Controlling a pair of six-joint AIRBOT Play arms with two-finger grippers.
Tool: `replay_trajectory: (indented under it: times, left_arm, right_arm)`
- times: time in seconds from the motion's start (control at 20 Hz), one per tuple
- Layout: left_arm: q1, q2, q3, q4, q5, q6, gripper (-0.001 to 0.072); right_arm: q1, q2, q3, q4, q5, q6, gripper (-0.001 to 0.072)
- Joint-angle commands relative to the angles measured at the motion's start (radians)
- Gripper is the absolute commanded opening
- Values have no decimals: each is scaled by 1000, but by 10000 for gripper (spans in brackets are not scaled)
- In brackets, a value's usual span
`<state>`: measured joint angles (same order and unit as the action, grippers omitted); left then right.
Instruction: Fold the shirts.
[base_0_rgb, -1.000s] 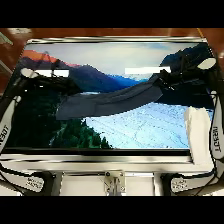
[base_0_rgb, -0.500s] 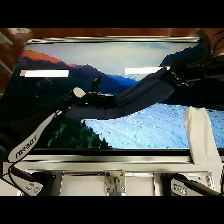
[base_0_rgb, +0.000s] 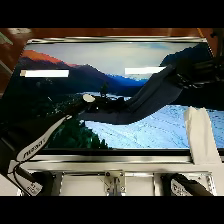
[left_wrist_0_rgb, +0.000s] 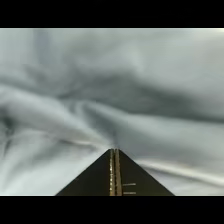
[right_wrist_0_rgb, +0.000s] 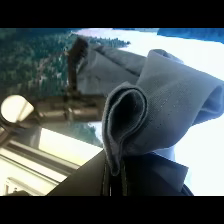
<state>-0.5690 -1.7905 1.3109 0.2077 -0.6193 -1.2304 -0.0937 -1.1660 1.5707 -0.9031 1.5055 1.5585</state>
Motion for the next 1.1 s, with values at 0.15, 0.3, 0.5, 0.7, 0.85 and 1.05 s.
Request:
replay_trajectory:
  times: [0.15,0.3,0.5,0.7,0.85,1.05]
  left_arm:
    - [289,283,0,44,-23,97,38]
    - [466,468,0,85,-69,97,39]
    - [673,682,0,85,-191,96,39]
    - [774,838,0,85,-338,93,39]
    - [772,912,-1,85,-423,93,39]
    - [772,935,-1,85,-455,93,39]
  right_arm:
    - [278,-92,0,-64,-257,0,66]
    - [441,-199,0,-64,-449,2,66]
    - [633,-408,0,-63,-622,21,66]
    - [748,-616,0,19,-820,37,66]
    - [770,-711,0,244,-958,38,210]
    - [747,-718,0,386,-967,-14,558]
